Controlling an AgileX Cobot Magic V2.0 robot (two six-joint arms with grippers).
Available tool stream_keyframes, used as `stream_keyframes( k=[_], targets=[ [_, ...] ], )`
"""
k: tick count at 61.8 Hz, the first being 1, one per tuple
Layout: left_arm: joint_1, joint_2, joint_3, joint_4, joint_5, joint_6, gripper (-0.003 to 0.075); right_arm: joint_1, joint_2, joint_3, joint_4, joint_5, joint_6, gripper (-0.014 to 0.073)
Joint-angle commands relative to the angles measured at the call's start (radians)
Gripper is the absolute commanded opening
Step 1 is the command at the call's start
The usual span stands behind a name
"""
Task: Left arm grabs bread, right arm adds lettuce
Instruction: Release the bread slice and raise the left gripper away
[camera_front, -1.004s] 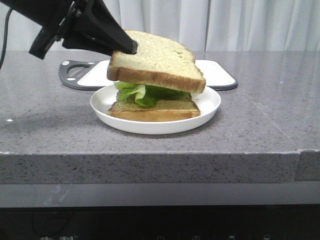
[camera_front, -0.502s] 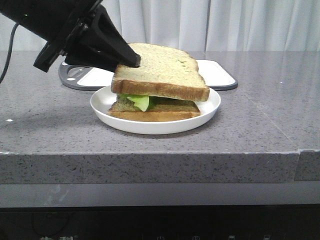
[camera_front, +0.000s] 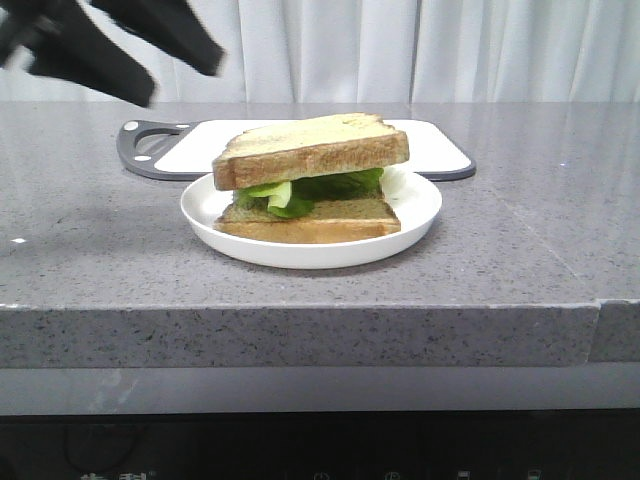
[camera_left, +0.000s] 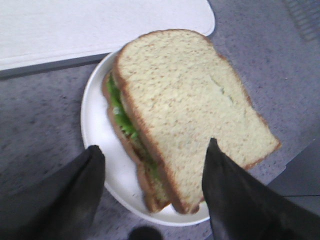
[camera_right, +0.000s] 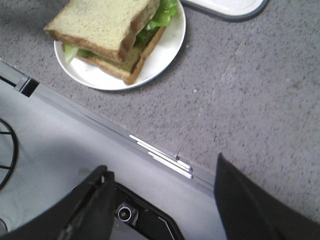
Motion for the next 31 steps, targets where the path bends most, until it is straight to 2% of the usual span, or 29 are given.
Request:
stream_keyframes(
  k=[1,7,20,31],
  targets=[
    [0.017,-0.121,-0.034,0.138,0.028,-0.110,0.0429,-0.006,-0.032,-0.030,0.019,-0.008,0.020,0.0458],
    [0.019,-0.210,-0.034,0.304,0.070,-0.234,0.0429,-0.006,-0.066,-0.030,-0.013,-0.008,0.067,0.0458],
    [0.019,-0.458,0.013,0.600,0.133,-0.440,0.0420,-0.006,-0.132,-0.028,-0.185,0.007,0.259,0.0458],
    [0.019,-0.669,0.132,0.771,0.133,-0.549,0.0420,-0.006,-0.204,-0.028,-0.224,0.006,0.297,0.0458]
  ],
)
